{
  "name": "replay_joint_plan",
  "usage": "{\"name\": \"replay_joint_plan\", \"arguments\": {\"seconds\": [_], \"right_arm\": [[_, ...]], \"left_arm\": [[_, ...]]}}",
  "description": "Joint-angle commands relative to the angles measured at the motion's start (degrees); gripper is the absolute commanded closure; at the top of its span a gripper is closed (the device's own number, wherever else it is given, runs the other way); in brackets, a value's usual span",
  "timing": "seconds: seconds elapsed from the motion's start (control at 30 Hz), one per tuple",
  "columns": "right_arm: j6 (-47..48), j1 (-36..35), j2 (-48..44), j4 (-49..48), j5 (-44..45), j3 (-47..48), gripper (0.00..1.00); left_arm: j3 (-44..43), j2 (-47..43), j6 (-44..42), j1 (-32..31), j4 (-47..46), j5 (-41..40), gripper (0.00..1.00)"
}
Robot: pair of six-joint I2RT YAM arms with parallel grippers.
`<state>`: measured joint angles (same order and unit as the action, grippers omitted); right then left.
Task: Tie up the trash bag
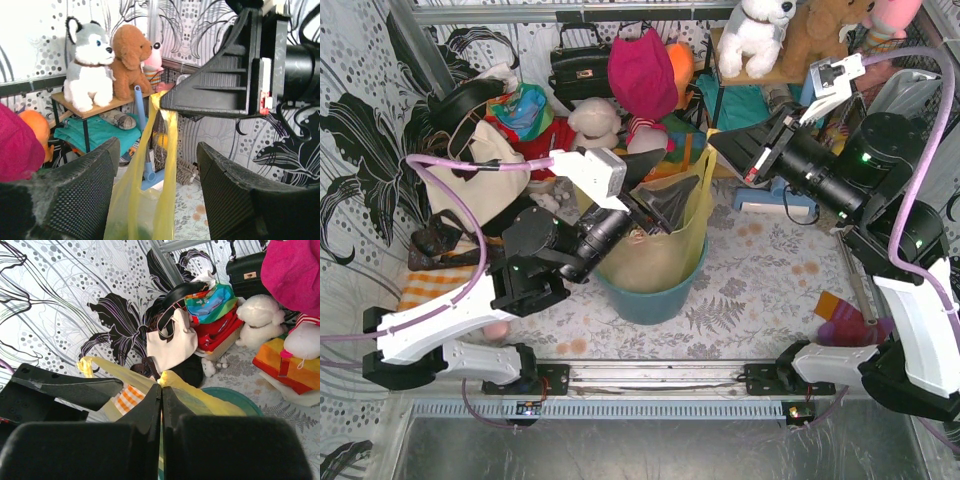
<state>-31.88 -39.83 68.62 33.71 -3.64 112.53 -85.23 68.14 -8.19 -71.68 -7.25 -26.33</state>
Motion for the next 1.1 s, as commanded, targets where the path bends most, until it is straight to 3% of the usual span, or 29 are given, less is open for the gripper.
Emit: {"name": "replay_joint_plan", "arguments": {"seconds": [0.0, 0.2, 0.73, 0.9, 1.07], "right_arm": [[0.8, 0.11, 1.58, 3.93, -0.95, 5.63, 1.0], [1.71, 0.11, 5.89, 12.35, -2.64, 15.37, 1.0], [2.37, 0.11, 5.94, 11.75, -9.26, 12.75, 1.0], [2.51, 0.11, 5.61, 11.42, -9.89, 12.55, 1.0], [2.7, 0.11, 5.25, 11.47, -9.23, 12.19, 1.0]], "left_arm": [[2.35, 0.02, -1.13, 3.25, -3.46, 12.66, 0.28], [3.85, 1.62, -2.12, 6.37, -6.18, 19.6, 0.28], [1.32, 6.8, -3.16, 12.59, -11.12, 24.21, 0.3], [0.51, 8.01, -1.96, 14.85, -11.46, 27.71, 0.36], [0.75, 8.32, -1.12, 16.18, -12.4, 32.29, 0.58]]}}
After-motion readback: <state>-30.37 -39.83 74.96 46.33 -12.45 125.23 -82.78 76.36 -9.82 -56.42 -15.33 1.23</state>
